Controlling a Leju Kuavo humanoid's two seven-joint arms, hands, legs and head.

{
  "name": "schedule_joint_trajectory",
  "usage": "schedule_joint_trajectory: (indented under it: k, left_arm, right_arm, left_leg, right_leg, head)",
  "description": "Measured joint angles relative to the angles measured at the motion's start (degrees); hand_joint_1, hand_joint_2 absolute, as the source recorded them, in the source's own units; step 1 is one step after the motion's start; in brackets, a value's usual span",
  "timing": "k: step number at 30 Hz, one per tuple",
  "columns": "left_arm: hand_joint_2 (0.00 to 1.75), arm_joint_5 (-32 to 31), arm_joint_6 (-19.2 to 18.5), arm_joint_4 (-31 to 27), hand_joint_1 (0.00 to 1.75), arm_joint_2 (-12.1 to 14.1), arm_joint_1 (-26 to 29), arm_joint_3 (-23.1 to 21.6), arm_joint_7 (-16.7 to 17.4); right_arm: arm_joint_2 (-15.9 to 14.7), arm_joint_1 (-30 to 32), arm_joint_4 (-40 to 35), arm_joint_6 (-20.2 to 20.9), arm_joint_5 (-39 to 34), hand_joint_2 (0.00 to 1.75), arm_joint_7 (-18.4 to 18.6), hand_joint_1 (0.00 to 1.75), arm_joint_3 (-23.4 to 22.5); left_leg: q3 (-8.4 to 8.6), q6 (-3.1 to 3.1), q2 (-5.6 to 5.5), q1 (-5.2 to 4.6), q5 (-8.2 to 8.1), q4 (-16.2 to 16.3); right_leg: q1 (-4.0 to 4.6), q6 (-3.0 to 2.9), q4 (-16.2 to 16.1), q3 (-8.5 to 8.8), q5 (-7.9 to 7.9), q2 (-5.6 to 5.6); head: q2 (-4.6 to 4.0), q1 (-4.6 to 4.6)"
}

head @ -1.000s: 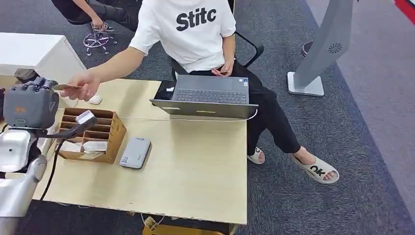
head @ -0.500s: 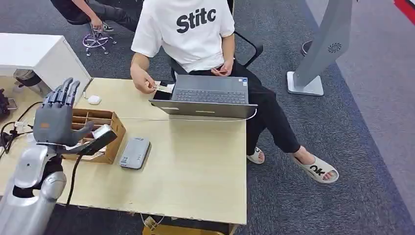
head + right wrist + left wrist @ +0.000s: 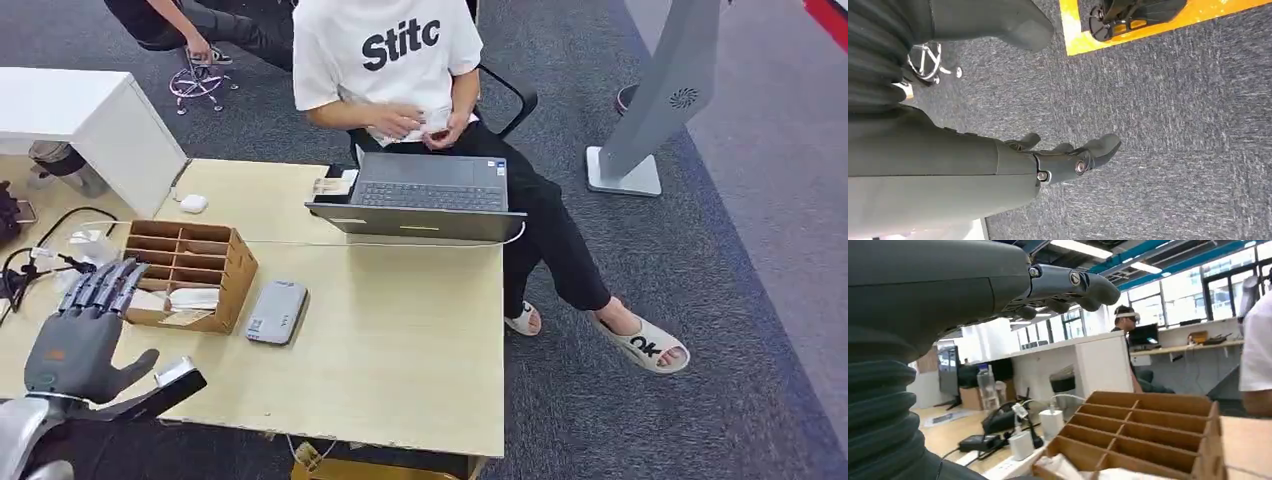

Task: Pass the card to the sensor for recognition and then transmit it.

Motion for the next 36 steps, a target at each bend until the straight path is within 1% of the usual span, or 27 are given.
schedule_joint_trajectory:
  k: [3,7,10,15,18,22,26,30,36]
  left_arm:
    - [1.75,-0.61,-0.26,-0.11,0.00,0.00,1.25,2.34,0.00]
    - [1.75,-2.19,-0.24,0.02,0.00,-0.02,1.12,3.73,0.00]
    - [1.75,-3.28,0.11,0.41,0.00,-0.09,0.49,3.97,0.00]
    - [1.75,-5.86,2.08,2.06,0.00,-0.55,-2.02,3.95,-0.28]
    - [1.75,-6.27,2.58,3.65,0.00,-0.87,-3.82,3.87,-0.63]
    - [1.75,-6.56,2.25,6.39,0.00,-0.90,-6.28,2.51,-0.74]
    - [1.75,-6.97,1.20,8.66,0.00,-0.79,-7.85,0.13,-0.59]
    - [1.75,-6.16,-0.50,10.03,0.00,-0.37,-8.67,-1.58,-0.15]
    - [1.75,-5.57,-1.16,11.24,0.00,0.28,-9.04,-2.69,0.18]
  right_arm:
    - [0.07,0.02,-0.04,0.02,0.61,1.75,0.18,0.00,0.00]
    - [0.13,0.00,-0.15,0.07,1.05,1.75,0.11,0.00,0.00]
    - [0.13,-0.01,-0.17,0.13,1.35,1.75,-0.02,0.00,0.00]
    - [0.15,-0.06,-0.17,0.20,2.03,1.75,-0.37,0.00,0.00]
    - [0.15,-0.10,-0.17,0.20,2.36,1.75,-0.35,0.00,0.02]
    - [0.15,-0.20,-0.17,0.22,2.58,1.75,-0.35,0.00,0.07]
    - [0.15,-0.26,-0.17,0.22,2.73,1.75,-0.33,0.00,0.07]
    - [0.15,-0.30,-0.17,0.22,2.73,1.75,-0.17,0.00,0.07]
    - [0.15,-0.29,-0.17,0.20,2.73,1.75,0.00,0.00,0.07]
  left_leg:
    - [0.00,0.02,-0.04,0.00,0.02,0.00]
    - [0.01,0.00,-0.08,0.00,0.03,0.00]
    - [0.01,0.00,-0.08,0.00,0.03,0.00]
    - [0.01,0.00,-0.09,0.00,0.03,0.00]
    - [0.03,0.00,-0.09,0.00,0.03,0.00]
    - [0.04,0.00,-0.08,0.00,0.04,0.01]
    - [0.03,-0.01,-0.07,-0.01,0.04,0.01]
    - [0.03,-0.01,-0.06,-0.01,0.04,0.01]
    - [0.03,-0.01,-0.05,-0.01,0.03,0.01]
  right_leg:
    - [0.00,0.00,0.00,0.01,0.01,-0.05]
    - [0.00,0.01,0.00,0.03,0.01,-0.10]
    - [0.00,0.01,0.00,0.03,0.01,-0.10]
    - [0.00,0.01,0.00,0.03,0.01,-0.12]
    - [0.00,0.01,0.00,0.03,0.02,-0.12]
    - [0.00,0.01,0.00,0.02,0.02,-0.12]
    - [0.00,0.01,0.00,0.02,0.03,-0.10]
    - [0.00,0.01,0.00,0.01,0.03,-0.08]
    - [0.00,0.01,0.00,0.00,0.03,-0.08]
  head:
    - [0.00,-0.02]
    - [0.00,-0.02]
    - [0.00,-0.02]
    - [0.00,-0.02]
    - [0.00,0.00]
    - [0.00,0.00]
    - [0.02,0.00]
    - [0.00,0.00]
    - [0.00,0.00]
